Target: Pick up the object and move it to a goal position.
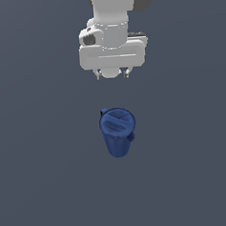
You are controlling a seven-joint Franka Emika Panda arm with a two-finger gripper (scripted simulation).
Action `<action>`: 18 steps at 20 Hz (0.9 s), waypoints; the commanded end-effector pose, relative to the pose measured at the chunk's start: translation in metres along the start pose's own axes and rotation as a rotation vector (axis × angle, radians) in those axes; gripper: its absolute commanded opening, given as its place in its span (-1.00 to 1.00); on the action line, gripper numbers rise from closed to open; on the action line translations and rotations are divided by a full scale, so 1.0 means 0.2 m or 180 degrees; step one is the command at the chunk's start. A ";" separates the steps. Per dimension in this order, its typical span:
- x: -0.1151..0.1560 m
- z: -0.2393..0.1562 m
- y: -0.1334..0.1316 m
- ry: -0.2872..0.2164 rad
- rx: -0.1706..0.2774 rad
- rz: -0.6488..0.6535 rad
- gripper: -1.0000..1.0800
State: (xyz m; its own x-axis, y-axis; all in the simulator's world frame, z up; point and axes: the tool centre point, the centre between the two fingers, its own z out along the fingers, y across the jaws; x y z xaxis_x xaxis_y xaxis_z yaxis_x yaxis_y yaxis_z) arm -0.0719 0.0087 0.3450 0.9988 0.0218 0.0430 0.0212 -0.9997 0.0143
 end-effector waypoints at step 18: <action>0.00 0.00 -0.02 0.0001 0.0002 0.0044 0.23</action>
State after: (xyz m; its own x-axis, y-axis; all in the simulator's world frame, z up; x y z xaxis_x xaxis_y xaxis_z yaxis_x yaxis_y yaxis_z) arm -0.0720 0.0091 0.3453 0.9991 0.0080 0.0423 0.0074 -0.9999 0.0139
